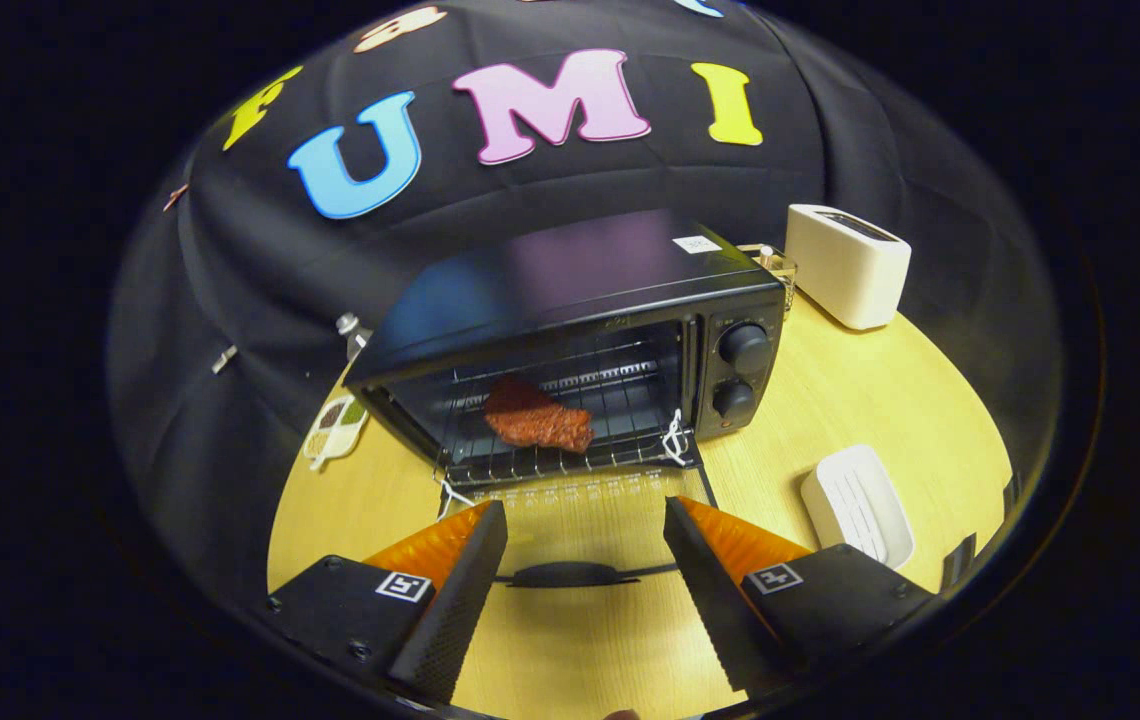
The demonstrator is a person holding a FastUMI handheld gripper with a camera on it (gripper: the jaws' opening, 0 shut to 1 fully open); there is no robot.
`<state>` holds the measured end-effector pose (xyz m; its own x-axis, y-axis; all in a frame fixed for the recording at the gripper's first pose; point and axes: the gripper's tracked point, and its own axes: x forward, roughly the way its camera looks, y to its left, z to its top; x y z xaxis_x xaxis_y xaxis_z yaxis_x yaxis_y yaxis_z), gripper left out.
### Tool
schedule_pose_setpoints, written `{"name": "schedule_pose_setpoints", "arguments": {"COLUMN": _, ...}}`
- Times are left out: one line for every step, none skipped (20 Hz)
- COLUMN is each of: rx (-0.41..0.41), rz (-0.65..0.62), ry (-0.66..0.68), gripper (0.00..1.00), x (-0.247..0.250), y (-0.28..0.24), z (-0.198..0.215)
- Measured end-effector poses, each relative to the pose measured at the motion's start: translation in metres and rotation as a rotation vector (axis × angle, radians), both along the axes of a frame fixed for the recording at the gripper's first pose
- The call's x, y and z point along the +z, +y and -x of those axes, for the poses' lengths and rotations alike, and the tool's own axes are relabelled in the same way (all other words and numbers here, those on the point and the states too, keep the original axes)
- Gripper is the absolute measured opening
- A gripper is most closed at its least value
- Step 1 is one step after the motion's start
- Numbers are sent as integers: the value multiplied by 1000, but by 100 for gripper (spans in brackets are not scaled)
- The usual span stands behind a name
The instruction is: Open the toaster oven, put the food inside, and close the toaster oven door.
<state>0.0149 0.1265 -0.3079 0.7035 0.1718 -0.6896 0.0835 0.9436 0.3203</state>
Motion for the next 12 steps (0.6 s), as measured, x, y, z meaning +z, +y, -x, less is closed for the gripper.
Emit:
{"name": "schedule_pose_setpoints", "arguments": {"rx": 22, "rz": 10, "ry": 6, "gripper": 98, "x": -3, "y": 4, "z": 7}}
{"name": "schedule_pose_setpoints", "arguments": {"rx": 45, "rz": 14, "ry": 21, "gripper": 98, "x": -7, "y": 9, "z": 15}}
{"name": "schedule_pose_setpoints", "arguments": {"rx": 59, "rz": 17, "ry": 34, "gripper": 98, "x": -10, "y": 13, "z": 23}}
{"name": "schedule_pose_setpoints", "arguments": {"rx": 69, "rz": 18, "ry": 42, "gripper": 98, "x": -13, "y": 17, "z": 29}}
{"name": "schedule_pose_setpoints", "arguments": {"rx": 80, "rz": 19, "ry": 56, "gripper": 98, "x": -18, "y": 21, "z": 34}}
{"name": "schedule_pose_setpoints", "arguments": {"rx": 90, "rz": 19, "ry": 79, "gripper": 98, "x": -25, "y": 26, "z": 41}}
{"name": "schedule_pose_setpoints", "arguments": {"rx": 100, "rz": 17, "ry": 101, "gripper": 98, "x": -32, "y": 31, "z": 46}}
{"name": "schedule_pose_setpoints", "arguments": {"rx": 111, "rz": 20, "ry": 124, "gripper": 98, "x": -40, "y": 35, "z": 50}}
{"name": "schedule_pose_setpoints", "arguments": {"rx": 119, "rz": 29, "ry": 140, "gripper": 99, "x": -47, "y": 37, "z": 52}}
{"name": "schedule_pose_setpoints", "arguments": {"rx": 134, "rz": 42, "ry": 159, "gripper": 99, "x": -55, "y": 40, "z": 57}}
{"name": "schedule_pose_setpoints", "arguments": {"rx": 151, "rz": 56, "ry": 184, "gripper": 99, "x": -64, "y": 42, "z": 60}}
{"name": "schedule_pose_setpoints", "arguments": {"rx": 160, "rz": 69, "ry": 200, "gripper": 99, "x": -72, "y": 44, "z": 62}}
